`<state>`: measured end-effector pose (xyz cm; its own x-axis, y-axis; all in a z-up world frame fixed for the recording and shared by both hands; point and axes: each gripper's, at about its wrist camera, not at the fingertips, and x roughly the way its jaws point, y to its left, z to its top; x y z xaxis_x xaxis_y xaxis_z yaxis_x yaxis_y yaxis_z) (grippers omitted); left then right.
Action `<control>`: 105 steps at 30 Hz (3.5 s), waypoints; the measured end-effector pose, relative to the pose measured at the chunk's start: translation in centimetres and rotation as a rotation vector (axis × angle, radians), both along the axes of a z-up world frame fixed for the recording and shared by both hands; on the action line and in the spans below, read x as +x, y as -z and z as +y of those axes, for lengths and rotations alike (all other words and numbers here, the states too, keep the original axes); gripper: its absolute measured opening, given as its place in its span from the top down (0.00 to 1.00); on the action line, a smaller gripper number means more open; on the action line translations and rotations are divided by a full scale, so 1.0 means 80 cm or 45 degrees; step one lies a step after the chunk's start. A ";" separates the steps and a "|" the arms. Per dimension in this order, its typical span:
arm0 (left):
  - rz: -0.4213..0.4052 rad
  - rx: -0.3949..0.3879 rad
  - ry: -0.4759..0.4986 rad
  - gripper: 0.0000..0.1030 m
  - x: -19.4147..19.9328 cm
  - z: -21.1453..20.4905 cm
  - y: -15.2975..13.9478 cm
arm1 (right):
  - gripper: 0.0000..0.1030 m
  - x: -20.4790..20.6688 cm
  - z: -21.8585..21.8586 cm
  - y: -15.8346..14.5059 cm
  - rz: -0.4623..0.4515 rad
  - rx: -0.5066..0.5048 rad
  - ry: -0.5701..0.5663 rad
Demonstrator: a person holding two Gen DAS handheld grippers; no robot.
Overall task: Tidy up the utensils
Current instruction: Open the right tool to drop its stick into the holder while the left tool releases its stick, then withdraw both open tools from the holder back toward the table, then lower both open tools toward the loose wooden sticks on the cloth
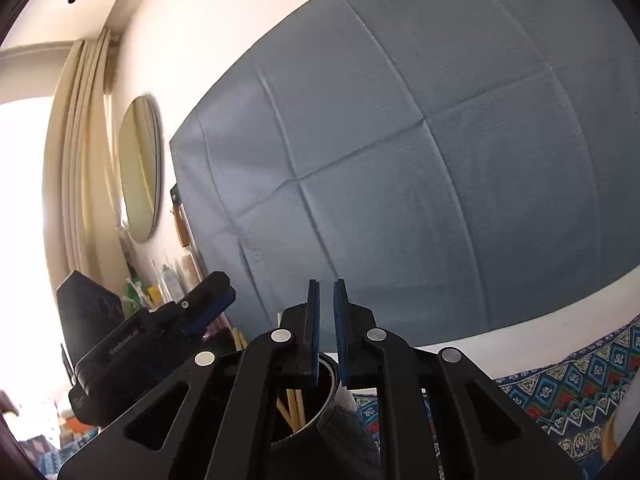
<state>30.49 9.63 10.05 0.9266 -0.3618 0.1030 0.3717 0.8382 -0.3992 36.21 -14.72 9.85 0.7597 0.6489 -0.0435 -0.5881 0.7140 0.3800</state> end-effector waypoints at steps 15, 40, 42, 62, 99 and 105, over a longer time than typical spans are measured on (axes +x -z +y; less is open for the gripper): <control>0.066 -0.041 -0.102 0.07 -0.002 0.020 -0.013 | 0.45 0.012 -0.022 -0.001 0.088 0.015 0.111; 0.292 0.090 -0.295 0.06 -0.062 0.020 -0.065 | 0.08 -0.025 -0.040 -0.057 0.169 -0.014 0.266; 0.326 0.069 -0.284 0.06 -0.074 0.024 -0.066 | 0.08 -0.036 -0.046 -0.063 0.189 -0.011 0.285; 0.594 0.329 -0.259 0.06 -0.187 -0.009 -0.004 | 0.08 -0.141 -0.062 0.016 0.588 -0.250 0.199; 1.132 0.604 0.133 0.06 -0.177 -0.085 0.146 | 0.07 -0.164 -0.007 0.149 0.815 -0.771 0.039; 1.110 0.734 0.100 0.06 -0.178 -0.101 0.151 | 0.07 -0.164 0.000 0.152 0.805 -0.816 0.039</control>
<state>16.26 1.54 -2.02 0.5689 -0.2063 -0.7961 0.2087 0.9725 -0.1029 23.06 -14.68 -2.28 0.4877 0.3361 -0.8057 -0.3813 0.9122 0.1497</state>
